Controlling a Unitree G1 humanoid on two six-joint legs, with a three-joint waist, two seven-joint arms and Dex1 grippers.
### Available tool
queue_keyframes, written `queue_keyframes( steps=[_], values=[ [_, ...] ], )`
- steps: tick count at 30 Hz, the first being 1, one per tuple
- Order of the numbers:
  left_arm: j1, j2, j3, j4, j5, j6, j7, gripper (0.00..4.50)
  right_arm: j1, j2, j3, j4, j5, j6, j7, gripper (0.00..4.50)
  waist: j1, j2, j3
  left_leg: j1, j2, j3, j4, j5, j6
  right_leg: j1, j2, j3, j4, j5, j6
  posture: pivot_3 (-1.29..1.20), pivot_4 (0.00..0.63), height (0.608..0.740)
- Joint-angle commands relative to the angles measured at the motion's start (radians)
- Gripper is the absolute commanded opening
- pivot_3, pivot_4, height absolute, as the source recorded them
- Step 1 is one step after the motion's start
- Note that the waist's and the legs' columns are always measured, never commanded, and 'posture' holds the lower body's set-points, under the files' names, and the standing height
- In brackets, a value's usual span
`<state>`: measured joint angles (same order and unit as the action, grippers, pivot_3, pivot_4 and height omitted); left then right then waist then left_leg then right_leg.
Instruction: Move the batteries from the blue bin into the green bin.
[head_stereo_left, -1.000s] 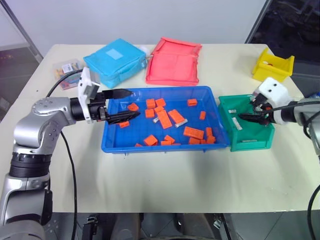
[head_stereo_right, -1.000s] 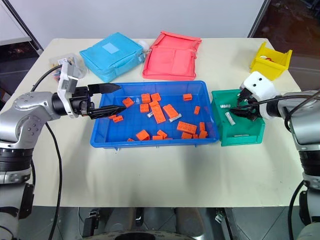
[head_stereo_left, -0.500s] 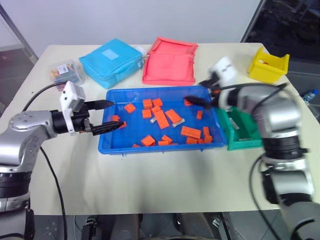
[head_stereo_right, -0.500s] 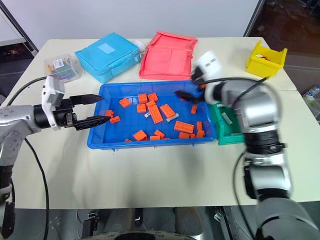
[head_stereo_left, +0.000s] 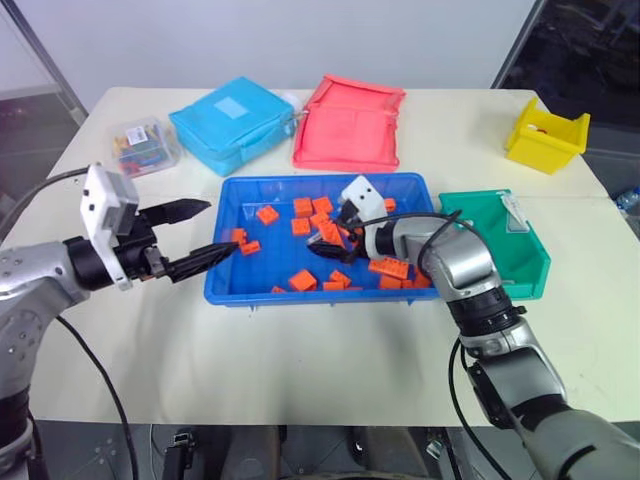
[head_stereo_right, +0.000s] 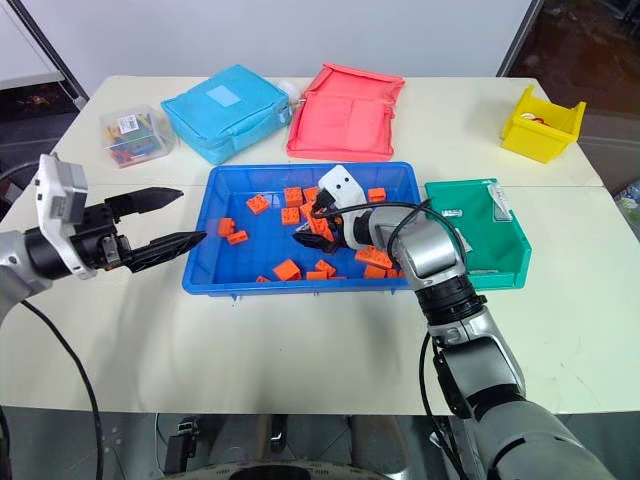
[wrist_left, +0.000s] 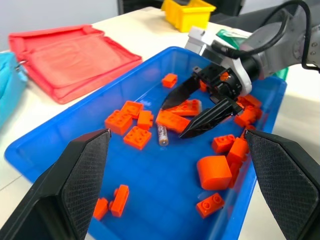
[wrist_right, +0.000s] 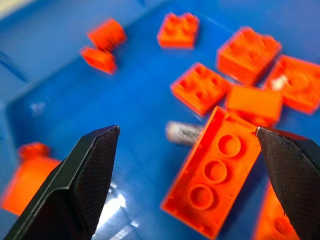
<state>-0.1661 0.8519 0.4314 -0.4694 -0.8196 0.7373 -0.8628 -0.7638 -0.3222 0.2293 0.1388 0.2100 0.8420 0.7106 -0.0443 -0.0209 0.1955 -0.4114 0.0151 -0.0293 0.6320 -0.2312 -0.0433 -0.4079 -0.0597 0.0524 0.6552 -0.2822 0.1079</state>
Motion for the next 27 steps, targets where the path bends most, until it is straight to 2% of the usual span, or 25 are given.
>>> queue_keyframes(
  steps=[1, 9, 12, 18, 27],
  values=[
    [0.011, 0.0, 0.051, -0.046, -0.033, 0.002, 0.035, 4.5, -0.03, -0.009, 0.001, 0.028, -0.017, -0.056, 0.012, 4.48, 0.0, 0.0, 0.0, 0.0, 0.0, 0.0, 0.0, 0.0, 0.0, 0.0, 0.0, 0.0, 0.0, 0.0, 0.0, 0.0, 0.15, 0.74],
    [0.017, 0.003, 0.04, -0.052, -0.051, -0.007, 0.07, 4.5, -0.023, -0.003, -0.001, 0.047, -0.031, -0.076, 0.015, 4.48, 0.0, 0.0, 0.0, 0.0, 0.0, 0.0, 0.0, 0.0, 0.0, 0.0, 0.0, 0.0, 0.0, 0.0, 0.0, 0.0, 0.15, 0.74],
    [0.002, 0.005, 0.026, -0.041, -0.048, -0.014, 0.074, 4.5, -0.01, -0.004, 0.008, 0.029, -0.031, -0.076, 0.023, 3.61, 0.0, 0.0, 0.0, 0.0, 0.0, 0.0, 0.0, 0.0, 0.0, 0.0, 0.0, 0.0, 0.0, 0.0, 0.0, 0.0, 0.15, 0.74],
    [-0.017, 0.008, 0.012, -0.029, -0.044, -0.017, 0.07, 4.5, -0.001, -0.012, 0.019, 0.001, -0.042, -0.07, 0.02, 0.63, 0.0, 0.0, 0.0, 0.0, 0.0, 0.0, 0.0, 0.0, 0.0, 0.0, 0.0, 0.0, 0.0, 0.0, 0.0, 0.0, 0.15, 0.74],
    [-0.024, 0.01, 0.006, -0.024, -0.041, -0.021, 0.069, 4.5, -0.08, -0.013, -0.01, 0.005, -0.048, -0.085, 0.005, 0.63, -0.002, 0.0, 0.0, 0.001, 0.0, 0.0, 0.0, 0.0, 0.0, 0.001, 0.001, 0.0, 0.0, 0.0, 0.0, 0.0, 0.15, 0.74]
  ],
)
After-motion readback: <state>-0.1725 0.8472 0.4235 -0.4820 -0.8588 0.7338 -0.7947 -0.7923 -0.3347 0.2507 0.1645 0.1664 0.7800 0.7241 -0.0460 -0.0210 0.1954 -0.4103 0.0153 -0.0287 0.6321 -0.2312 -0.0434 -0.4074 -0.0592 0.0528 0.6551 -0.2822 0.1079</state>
